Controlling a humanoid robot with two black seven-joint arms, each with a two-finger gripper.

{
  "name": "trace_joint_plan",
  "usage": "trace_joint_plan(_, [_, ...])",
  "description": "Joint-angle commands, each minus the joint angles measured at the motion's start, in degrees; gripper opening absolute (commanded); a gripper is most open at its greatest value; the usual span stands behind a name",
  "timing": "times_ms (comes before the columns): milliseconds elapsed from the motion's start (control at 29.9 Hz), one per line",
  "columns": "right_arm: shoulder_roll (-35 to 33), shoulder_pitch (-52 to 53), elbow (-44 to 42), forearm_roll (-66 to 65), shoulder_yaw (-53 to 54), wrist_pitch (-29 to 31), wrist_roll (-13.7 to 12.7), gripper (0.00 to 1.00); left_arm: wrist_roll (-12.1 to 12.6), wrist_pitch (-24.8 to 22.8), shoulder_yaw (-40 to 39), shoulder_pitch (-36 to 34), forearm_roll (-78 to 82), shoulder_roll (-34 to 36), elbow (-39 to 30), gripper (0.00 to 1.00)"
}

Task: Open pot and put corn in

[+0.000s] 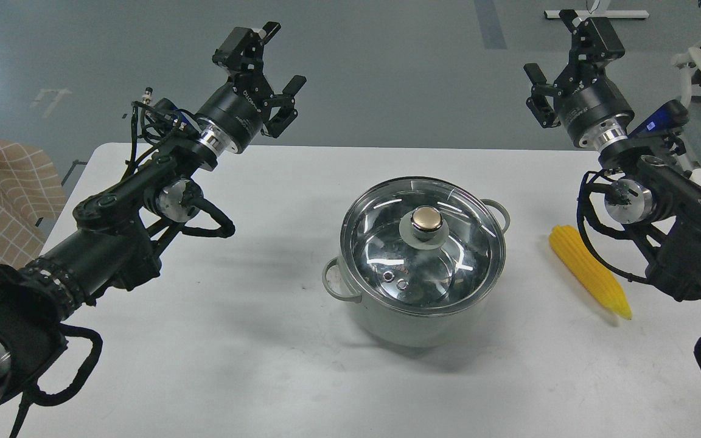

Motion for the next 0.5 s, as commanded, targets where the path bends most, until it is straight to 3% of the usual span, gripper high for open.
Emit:
trace_joint_plan(0, [-0.1,0.0,0.1,0.0,0.0,0.1,0.0,0.98,-0.4,-1.4,0.0,0.0,0.1,-0.4,0.0,0.98])
trace_joint_plan(468, [-0.3,-0.1,0.3,0.0,0.0,0.1,0.0,0.99,-1.4,-1.9,0.0,-0.8,0.4,0.3,-0.9,0.98])
